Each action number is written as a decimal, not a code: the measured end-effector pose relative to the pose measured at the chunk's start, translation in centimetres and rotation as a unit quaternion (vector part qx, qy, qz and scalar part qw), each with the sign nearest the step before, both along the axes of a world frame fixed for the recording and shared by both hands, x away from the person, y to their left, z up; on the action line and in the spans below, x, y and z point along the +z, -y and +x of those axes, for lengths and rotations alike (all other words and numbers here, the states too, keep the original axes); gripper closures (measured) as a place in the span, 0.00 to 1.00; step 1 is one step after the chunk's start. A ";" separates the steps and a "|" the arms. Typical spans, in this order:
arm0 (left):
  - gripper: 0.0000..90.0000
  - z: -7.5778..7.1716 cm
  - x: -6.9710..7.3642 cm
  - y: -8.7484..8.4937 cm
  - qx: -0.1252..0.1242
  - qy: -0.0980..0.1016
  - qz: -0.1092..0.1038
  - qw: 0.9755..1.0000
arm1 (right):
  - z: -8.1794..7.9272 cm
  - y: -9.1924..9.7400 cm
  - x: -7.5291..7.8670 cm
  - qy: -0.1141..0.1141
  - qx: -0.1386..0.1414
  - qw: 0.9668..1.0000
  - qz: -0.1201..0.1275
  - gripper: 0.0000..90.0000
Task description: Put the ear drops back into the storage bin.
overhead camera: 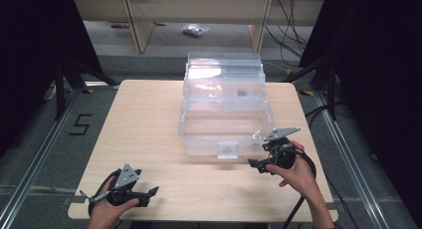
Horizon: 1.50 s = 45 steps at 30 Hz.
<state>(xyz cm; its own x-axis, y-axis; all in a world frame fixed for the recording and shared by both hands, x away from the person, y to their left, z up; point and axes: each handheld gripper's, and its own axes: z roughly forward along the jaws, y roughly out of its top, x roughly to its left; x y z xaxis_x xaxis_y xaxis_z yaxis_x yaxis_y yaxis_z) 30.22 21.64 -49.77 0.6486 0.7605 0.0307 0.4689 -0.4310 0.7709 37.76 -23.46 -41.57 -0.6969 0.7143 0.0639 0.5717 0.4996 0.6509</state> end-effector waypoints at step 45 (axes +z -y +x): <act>0.17 -0.1 0.0 0.2 -0.003 0.000 -0.003 1.000 | -3.9 1.3 -5.5 -0.002 -0.036 0.998 0.045 0.22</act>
<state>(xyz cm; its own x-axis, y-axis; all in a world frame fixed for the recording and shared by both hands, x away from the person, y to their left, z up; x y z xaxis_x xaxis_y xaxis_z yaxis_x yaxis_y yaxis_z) 30.12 21.43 -49.76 0.6525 0.7574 0.0266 0.4662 -0.4288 0.7738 33.82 -24.73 -47.05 -0.6441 0.7533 0.1332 0.6062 0.3965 0.6894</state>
